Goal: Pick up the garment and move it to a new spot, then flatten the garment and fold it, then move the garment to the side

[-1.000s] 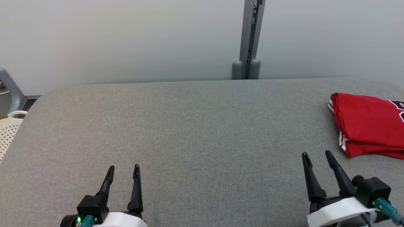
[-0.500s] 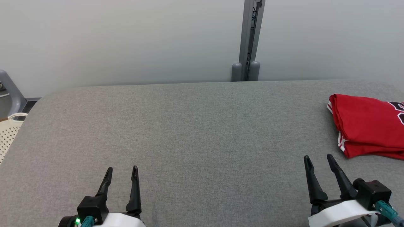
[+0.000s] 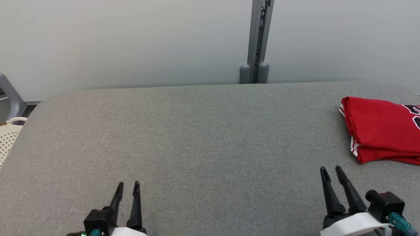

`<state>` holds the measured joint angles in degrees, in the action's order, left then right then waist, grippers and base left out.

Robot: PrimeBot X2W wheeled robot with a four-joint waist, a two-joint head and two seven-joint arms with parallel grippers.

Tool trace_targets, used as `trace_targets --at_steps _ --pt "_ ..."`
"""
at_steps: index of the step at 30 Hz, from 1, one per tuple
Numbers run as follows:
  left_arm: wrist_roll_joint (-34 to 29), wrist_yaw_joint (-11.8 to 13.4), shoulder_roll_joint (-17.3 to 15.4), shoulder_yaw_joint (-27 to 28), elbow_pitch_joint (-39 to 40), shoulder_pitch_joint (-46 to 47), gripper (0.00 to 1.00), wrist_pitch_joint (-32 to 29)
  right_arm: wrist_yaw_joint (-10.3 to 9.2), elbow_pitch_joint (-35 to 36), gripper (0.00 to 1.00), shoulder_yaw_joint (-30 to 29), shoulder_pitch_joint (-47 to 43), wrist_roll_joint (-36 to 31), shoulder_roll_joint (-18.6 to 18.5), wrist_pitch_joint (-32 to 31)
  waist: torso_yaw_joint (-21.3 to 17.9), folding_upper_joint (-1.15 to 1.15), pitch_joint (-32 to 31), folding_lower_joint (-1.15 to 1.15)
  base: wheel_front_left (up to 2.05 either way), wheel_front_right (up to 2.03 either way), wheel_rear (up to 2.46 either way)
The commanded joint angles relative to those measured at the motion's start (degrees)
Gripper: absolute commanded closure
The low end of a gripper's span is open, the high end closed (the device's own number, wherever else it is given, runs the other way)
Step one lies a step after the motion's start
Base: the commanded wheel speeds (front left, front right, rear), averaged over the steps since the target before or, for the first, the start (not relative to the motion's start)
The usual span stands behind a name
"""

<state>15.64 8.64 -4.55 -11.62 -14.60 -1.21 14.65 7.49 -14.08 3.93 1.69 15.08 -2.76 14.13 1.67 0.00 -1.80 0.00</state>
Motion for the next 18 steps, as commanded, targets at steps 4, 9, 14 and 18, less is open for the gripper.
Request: trace_targets --at_steps 4,9,14,18 --pt "2.0 -0.4 0.4 0.4 -1.5 -0.9 1.0 -0.6 0.0 -1.3 1.0 0.1 -1.0 2.1 0.4 -0.5 0.0 0.0 0.0 0.0 0.0 0.0 0.0" --pt "7.2 -1.6 0.5 1.7 -1.4 -0.2 1.0 -2.1 0.0 -1.2 1.0 -0.5 -0.6 7.5 0.2 -1.8 -0.1 0.0 0.1 0.0 0.0 0.0 0.0" --pt "12.2 -2.6 0.5 2.9 -1.2 0.4 1.0 -3.5 0.0 -1.1 1.0 -1.1 -0.2 12.6 0.1 -3.1 -0.2 0.0 0.2 0.0 0.0 0.0 0.0" --pt "16.0 -3.4 0.6 3.7 -1.1 0.8 1.0 -4.5 0.0 -1.0 1.0 -1.6 0.1 16.5 0.0 -4.0 -0.2 0.0 0.3 0.0 0.0 0.0 0.0"
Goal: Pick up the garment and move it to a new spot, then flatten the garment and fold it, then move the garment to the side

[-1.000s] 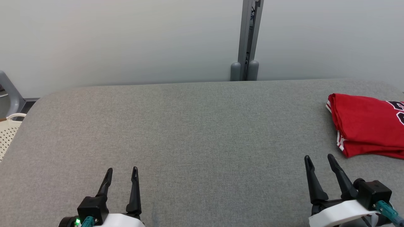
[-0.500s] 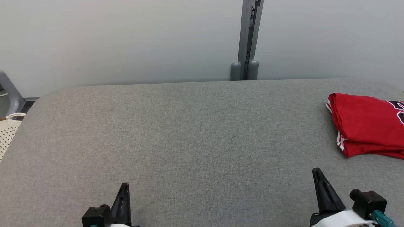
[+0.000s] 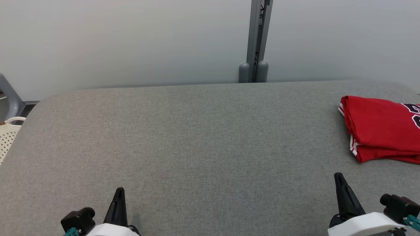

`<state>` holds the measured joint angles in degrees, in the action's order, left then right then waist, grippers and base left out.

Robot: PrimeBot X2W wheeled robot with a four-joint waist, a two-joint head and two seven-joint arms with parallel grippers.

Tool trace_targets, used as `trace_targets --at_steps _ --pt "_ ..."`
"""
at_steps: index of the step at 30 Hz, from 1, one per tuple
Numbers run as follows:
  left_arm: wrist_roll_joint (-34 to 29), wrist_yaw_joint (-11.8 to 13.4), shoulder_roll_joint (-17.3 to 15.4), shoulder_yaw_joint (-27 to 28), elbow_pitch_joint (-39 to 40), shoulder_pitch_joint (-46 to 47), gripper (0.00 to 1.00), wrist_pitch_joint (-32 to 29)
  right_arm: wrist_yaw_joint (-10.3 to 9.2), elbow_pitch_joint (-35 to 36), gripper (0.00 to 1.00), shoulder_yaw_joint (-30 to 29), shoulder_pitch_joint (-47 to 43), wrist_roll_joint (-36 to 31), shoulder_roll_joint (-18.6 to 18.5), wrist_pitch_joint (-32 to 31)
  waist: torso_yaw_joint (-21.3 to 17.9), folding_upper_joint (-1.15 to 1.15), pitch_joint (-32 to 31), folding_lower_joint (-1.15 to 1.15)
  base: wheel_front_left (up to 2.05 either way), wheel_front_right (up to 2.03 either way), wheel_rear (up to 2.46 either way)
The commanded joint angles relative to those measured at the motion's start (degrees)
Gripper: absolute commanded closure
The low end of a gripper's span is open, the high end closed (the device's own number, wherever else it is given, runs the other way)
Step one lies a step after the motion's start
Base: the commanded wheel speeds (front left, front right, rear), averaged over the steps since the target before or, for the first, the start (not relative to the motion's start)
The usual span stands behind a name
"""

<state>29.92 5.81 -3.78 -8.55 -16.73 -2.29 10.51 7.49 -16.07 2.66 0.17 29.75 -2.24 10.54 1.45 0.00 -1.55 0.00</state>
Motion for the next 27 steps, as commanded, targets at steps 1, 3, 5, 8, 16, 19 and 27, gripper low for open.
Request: trace_targets --at_steps 1,3,5,8,16,19,27 --pt "2.6 -0.8 -0.2 0.9 1.1 2.0 1.0 -0.6 0.0 1.0 1.0 -0.4 1.7 2.8 -0.6 -0.7 0.0 0.0 0.0 0.0 0.0 0.0 0.0" --pt "4.4 -1.1 -0.1 1.3 1.1 2.2 1.0 -1.1 0.0 1.0 1.0 -0.7 1.9 4.6 -0.6 -1.1 0.0 0.0 0.1 0.0 0.0 0.0 0.0" --pt "6.2 -1.5 -0.1 1.7 1.2 2.5 1.0 -1.6 0.0 1.1 1.0 -0.9 2.0 6.4 -0.6 -1.6 -0.1 0.0 0.1 0.0 0.0 0.0 0.0" --pt "8.7 -2.0 -0.1 2.4 1.3 2.8 1.0 -2.3 0.0 1.1 1.0 -1.2 2.2 9.0 -0.7 -2.2 -0.1 0.0 0.1 0.0 0.0 0.0 0.0" --pt "15.2 -3.4 0.0 3.9 1.5 3.5 1.0 -4.0 0.0 1.3 1.0 -2.0 2.7 15.5 -0.8 -3.9 -0.2 0.0 0.3 0.0 0.0 0.0 0.0" --pt "16.7 -3.7 0.1 4.3 1.6 3.7 1.0 -4.4 0.0 1.3 1.0 -2.2 2.9 17.1 -0.8 -4.3 -0.2 0.0 0.3 0.0 0.0 0.0 0.0" --pt "22.4 -5.0 0.1 5.6 1.7 4.4 1.0 -6.0 0.0 1.5 1.0 -3.0 3.3 22.9 -1.0 -5.8 -0.4 0.0 0.4 0.0 0.0 0.0 0.0"
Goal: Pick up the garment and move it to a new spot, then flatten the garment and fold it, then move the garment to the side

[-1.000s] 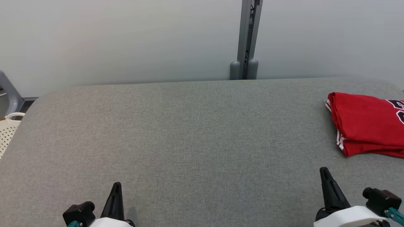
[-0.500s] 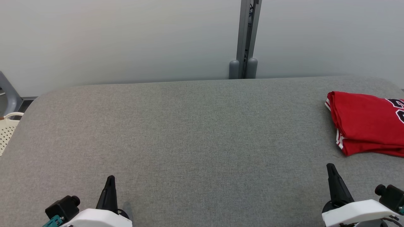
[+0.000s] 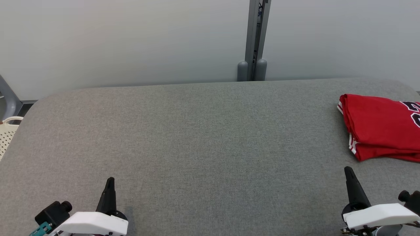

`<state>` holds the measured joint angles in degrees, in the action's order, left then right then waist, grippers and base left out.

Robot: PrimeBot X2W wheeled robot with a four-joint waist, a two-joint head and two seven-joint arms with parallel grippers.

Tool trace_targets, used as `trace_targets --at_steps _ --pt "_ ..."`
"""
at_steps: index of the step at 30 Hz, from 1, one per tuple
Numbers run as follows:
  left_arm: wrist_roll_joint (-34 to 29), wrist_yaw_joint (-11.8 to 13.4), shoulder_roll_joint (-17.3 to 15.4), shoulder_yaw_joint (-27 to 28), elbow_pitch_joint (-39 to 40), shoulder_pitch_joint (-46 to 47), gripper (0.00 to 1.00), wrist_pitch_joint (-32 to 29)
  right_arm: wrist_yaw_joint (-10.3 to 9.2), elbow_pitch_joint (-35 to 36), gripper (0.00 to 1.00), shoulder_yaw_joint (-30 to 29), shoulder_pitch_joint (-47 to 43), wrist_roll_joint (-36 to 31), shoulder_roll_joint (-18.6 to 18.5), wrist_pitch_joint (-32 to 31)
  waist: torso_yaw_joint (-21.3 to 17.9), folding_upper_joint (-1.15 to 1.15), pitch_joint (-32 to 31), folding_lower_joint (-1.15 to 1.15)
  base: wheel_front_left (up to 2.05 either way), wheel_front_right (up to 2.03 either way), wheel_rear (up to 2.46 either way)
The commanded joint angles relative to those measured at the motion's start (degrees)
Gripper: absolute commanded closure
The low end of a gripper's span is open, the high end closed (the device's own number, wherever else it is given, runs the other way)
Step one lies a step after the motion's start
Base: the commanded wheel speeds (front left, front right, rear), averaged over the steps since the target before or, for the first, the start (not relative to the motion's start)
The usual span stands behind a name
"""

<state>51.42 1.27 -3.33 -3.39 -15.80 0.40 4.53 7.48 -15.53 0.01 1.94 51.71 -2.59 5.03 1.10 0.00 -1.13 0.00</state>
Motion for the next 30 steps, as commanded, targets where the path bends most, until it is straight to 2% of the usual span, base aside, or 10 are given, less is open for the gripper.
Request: trace_targets --at_steps 1,30 --pt "1.6 -0.6 -0.3 0.7 0.8 1.8 1.0 -0.2 0.01 1.0 1.0 -0.4 1.6 1.6 -0.6 -0.5 0.0 0.0 0.0 0.0 0.0 0.0 0.0" --pt "18.9 -4.3 0.0 4.8 1.4 3.8 1.0 -5.1 0.02 1.3 1.0 -2.9 3.0 19.0 -0.8 -5.2 -0.4 0.0 0.5 0.0 0.0 0.0 0.0"
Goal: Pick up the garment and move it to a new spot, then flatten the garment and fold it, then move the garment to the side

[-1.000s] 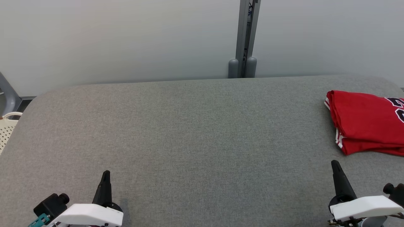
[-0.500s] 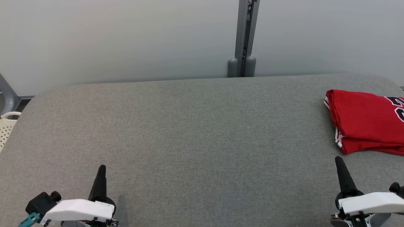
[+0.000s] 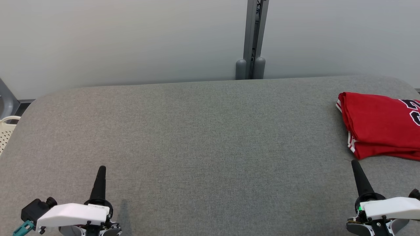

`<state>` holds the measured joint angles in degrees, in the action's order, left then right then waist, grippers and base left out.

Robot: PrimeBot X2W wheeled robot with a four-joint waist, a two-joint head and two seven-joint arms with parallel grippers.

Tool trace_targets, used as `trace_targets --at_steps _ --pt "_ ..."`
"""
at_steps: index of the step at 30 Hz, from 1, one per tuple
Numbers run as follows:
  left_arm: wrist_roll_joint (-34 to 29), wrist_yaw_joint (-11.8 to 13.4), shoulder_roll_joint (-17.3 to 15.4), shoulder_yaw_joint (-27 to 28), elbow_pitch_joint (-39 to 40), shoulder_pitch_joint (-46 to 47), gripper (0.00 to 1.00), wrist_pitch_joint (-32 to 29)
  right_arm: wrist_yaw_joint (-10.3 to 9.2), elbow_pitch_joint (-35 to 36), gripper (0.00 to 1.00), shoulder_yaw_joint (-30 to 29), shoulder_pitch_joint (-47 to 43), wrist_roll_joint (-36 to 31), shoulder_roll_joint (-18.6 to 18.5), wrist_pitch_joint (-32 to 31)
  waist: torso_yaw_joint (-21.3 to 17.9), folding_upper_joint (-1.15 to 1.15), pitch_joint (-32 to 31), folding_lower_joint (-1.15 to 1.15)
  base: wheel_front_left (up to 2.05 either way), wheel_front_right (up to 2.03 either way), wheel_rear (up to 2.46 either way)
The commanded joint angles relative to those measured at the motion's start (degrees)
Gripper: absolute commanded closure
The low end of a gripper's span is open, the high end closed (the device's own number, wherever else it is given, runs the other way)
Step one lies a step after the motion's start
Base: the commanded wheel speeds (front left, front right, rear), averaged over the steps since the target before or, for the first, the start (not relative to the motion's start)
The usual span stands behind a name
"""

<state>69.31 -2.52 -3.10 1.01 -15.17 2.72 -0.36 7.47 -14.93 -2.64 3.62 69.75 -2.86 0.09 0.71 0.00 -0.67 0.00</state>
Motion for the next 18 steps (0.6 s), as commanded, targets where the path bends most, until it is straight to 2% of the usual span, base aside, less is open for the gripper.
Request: trace_targets --at_steps 1,18 --pt "1.5 -0.6 -0.2 0.6 0.7 1.6 1.0 -0.3 0.03 0.7 1.0 -0.3 1.3 1.5 -0.5 -0.4 0.0 0.0 0.0 0.0 0.0 0.0 0.0" --pt "9.6 -2.3 -0.1 2.6 0.9 2.5 1.0 -2.5 0.07 0.8 1.0 -1.6 1.9 9.6 -0.5 -2.7 -0.2 0.0 0.3 0.0 0.0 0.0 0.0"
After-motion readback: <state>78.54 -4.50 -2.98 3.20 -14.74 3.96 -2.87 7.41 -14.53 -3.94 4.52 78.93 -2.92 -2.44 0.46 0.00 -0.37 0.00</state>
